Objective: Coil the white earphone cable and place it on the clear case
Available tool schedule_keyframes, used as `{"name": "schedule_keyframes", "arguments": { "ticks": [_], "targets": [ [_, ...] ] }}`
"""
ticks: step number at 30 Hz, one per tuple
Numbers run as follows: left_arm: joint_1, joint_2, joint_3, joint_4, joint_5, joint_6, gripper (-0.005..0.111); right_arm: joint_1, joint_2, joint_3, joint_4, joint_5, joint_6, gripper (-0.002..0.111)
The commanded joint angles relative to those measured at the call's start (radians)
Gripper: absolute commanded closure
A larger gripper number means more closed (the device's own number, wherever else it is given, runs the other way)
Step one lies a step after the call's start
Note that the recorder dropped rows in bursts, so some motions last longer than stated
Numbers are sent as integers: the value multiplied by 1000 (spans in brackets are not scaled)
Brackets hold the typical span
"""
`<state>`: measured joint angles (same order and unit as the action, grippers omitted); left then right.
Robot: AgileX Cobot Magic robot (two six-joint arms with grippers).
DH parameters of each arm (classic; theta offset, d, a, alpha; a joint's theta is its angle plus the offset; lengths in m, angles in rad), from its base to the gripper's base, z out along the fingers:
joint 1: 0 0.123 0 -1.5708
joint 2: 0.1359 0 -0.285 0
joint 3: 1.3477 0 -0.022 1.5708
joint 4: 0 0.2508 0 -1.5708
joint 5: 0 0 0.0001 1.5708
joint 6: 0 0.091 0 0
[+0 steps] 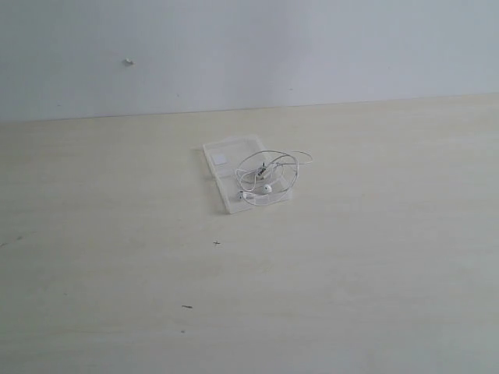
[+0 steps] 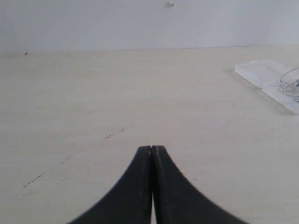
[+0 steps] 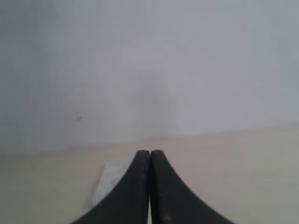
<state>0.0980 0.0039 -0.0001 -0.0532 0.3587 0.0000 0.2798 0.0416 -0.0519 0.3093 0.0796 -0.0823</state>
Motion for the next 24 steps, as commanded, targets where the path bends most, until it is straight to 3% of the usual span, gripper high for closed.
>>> {"name": "schedule_keyframes", "arguments": {
  "ticks": [1, 24],
  "targets": [
    [2, -4, 0, -1, -6, 0, 105, -8, -7, 36, -460, 106, 356, 108],
    [2, -4, 0, -1, -6, 5, 105, -50, -7, 52, -455, 198, 354, 108]
  ]
}}
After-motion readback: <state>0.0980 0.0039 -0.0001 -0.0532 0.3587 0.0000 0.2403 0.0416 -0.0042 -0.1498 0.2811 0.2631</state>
